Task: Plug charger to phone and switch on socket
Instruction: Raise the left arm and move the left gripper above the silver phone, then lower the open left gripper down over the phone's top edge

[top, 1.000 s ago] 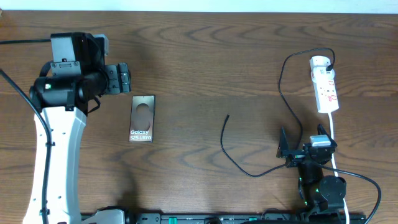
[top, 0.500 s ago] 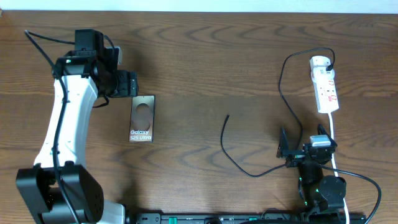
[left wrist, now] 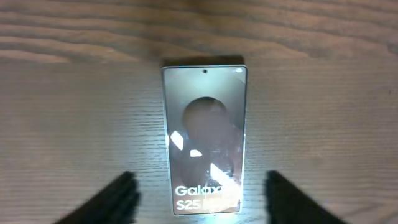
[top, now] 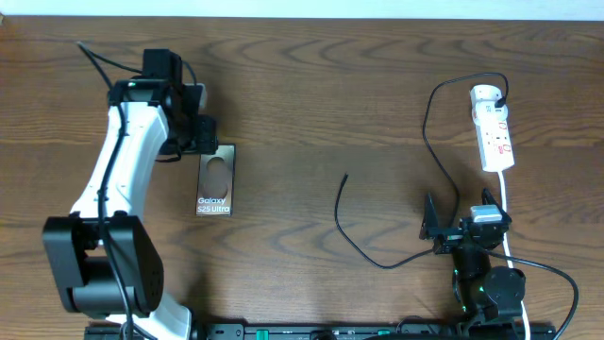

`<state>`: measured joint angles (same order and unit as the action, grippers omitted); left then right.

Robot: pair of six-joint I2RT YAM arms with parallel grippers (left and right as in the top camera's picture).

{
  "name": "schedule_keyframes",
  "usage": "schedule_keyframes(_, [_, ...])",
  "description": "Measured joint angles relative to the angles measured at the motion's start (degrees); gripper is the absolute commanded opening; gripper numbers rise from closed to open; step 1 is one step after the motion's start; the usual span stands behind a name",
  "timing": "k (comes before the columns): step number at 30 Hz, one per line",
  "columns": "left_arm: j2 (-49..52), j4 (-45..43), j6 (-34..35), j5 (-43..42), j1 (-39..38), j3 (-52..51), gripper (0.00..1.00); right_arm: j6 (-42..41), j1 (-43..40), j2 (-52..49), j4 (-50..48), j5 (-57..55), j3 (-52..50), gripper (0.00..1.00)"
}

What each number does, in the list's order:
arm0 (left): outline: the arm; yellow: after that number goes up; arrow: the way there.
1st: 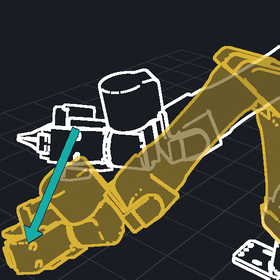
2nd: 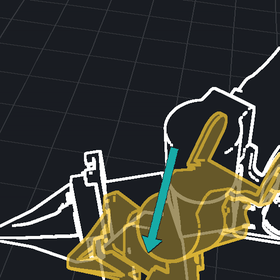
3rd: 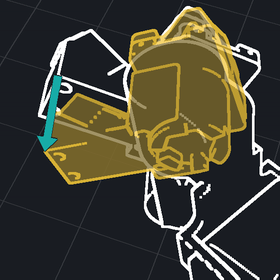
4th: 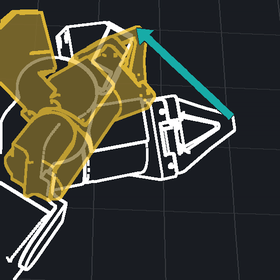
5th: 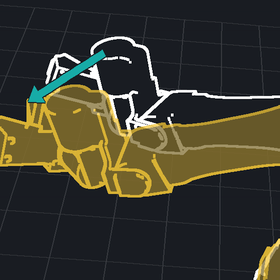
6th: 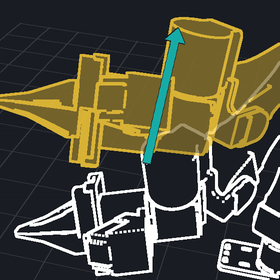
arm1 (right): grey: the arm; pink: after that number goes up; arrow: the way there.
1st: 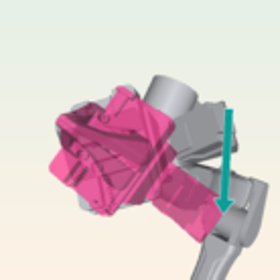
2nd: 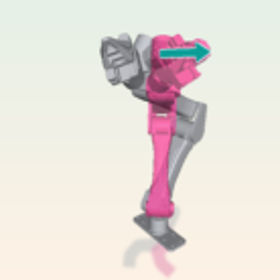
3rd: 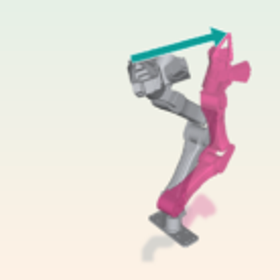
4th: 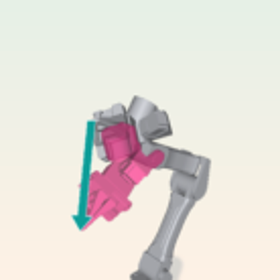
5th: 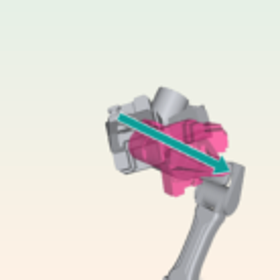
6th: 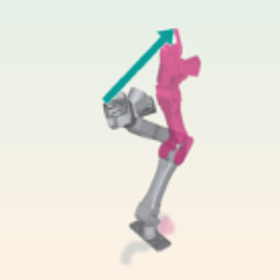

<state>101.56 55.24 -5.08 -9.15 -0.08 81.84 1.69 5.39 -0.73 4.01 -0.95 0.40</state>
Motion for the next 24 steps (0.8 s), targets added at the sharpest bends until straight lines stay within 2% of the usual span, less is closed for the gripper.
schedule_keyframes(1, [0.31, 0.04, 0.13, -0.04, -0.17, 0.00, 0.98, 0.00, 0.00, 0.00, 0.00, 0.02, 0.00, 0.99])
schedule_keyframes(4, [1.11, 0.24, 0.24, -0.04, -0.26, 0.00, 1.00, 0.00, 0.00, 0.00, 0.00, 0.02, 0.00, 0.99])
schedule_keyframes(16, [4.44, -0.66, 0.26, -0.02, -0.48, -0.39, 0.98, 0.00, 0.00, 0.00, 0.00, 0.02, 0.00, 0.99])
schedule_keyframes(24, [8.13, -1.42, 0.26, 0.00, -3.30, -0.61, 0.98, 0.00, 0.00, 0.00, 0.00, 0.02, 0.00, 0.99])
